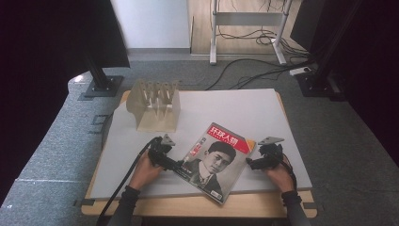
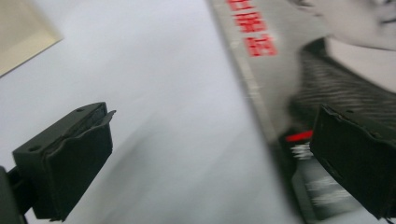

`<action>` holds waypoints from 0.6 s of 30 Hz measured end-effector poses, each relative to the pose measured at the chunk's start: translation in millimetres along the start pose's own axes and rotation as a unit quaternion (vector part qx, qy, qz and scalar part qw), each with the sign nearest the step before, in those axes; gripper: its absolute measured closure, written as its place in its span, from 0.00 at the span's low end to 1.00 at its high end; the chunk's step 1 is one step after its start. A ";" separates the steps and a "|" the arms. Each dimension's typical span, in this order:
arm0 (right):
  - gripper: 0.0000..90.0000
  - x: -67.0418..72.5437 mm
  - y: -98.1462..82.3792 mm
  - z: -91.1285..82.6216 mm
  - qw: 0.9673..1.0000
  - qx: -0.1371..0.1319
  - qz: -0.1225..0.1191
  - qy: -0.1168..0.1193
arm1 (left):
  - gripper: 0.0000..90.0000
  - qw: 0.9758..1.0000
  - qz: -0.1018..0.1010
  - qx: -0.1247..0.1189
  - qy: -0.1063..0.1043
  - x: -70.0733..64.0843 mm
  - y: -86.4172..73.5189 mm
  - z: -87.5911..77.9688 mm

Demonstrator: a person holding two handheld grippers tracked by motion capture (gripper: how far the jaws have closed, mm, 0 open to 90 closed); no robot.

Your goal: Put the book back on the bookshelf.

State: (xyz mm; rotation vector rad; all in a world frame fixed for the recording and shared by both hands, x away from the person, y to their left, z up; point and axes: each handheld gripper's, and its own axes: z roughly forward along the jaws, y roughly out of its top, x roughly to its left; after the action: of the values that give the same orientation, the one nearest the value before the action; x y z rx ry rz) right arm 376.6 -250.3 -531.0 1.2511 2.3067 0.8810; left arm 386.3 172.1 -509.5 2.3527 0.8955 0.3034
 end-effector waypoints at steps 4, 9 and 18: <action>0.00 -2.5 8.1 6.3 1.000 0.004 -0.003 -0.002 | 0.00 1.000 -0.006 0.014 0.019 9.2 -6.2 3.8; 0.00 -4.8 19.5 16.0 1.000 0.006 -0.003 -0.007 | 0.00 1.000 -0.017 0.009 0.010 10.8 -7.4 9.2; 0.00 -8.4 41.3 34.2 1.000 0.013 -0.003 -0.011 | 0.00 1.000 -0.008 0.006 0.002 2.8 -7.0 10.3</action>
State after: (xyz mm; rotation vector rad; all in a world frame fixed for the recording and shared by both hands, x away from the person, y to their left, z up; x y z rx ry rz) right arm 426.3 -228.6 -528.0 1.2589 2.3108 0.8329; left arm 388.9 173.4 -522.0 2.3554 0.9196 0.2959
